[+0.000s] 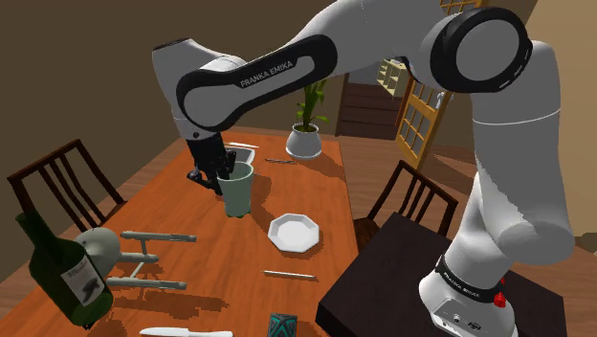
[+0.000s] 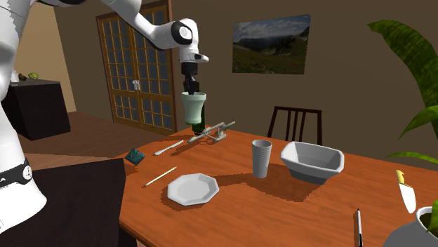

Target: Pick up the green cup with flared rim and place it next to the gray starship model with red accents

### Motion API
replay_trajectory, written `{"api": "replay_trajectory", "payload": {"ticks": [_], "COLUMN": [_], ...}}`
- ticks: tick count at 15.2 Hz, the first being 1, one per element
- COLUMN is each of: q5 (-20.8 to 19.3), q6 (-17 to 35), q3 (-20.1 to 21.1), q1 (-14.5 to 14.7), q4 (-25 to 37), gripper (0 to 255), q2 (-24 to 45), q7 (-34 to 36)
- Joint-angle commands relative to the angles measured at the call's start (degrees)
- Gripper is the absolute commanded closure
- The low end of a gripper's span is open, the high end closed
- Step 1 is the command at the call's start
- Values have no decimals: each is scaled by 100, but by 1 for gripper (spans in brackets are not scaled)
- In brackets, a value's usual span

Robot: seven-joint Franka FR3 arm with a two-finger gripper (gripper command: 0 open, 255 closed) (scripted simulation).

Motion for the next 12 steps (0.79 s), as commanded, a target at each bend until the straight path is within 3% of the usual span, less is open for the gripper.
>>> {"api": "replay_trajectory", "payload": {"ticks": [1,6,12], "q5": [-38,-149,-192], "q6": [-182,-633,-244], "q3": [49,135,109], "q1": [197,739,727], "q4": [376,1418,1134], "gripper": [255,255,255], "q2": [227,891,1005], "q7": [205,680,739]}}
